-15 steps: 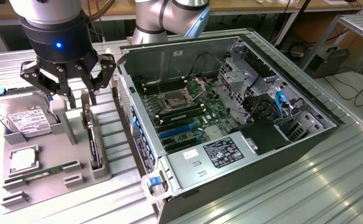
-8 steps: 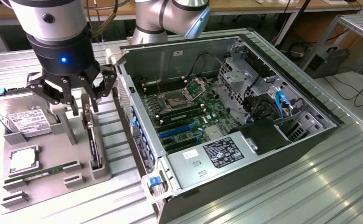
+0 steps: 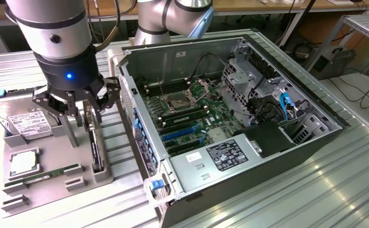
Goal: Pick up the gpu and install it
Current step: 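Pick up the gpu and move the gpu toward the slot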
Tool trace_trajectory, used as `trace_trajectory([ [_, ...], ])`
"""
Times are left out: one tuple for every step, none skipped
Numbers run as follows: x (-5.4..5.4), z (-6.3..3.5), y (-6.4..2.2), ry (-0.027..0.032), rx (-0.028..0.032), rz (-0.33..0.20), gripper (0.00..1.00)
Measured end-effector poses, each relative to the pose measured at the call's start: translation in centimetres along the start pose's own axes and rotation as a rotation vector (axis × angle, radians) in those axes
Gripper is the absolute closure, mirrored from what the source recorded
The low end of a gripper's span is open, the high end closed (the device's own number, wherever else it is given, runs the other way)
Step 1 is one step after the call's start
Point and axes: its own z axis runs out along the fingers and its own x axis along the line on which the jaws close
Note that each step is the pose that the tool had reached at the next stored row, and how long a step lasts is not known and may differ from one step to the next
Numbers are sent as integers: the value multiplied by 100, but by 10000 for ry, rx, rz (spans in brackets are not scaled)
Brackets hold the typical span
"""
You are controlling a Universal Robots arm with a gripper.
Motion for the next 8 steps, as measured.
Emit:
trace_trajectory([
  [0,19,-3,0,0,-1,58],
  [0,44,-9,0,0,-1,58],
  [0,72,-15,0,0,-1,58],
  [1,91,-18,1,1,-1,58],
  [1,107,-21,0,0,-1,58],
  [2,127,-24,0,0,-1,58],
  [2,144,-27,1,0,-1,58],
  [3,164,-30,1,0,-1,58],
])
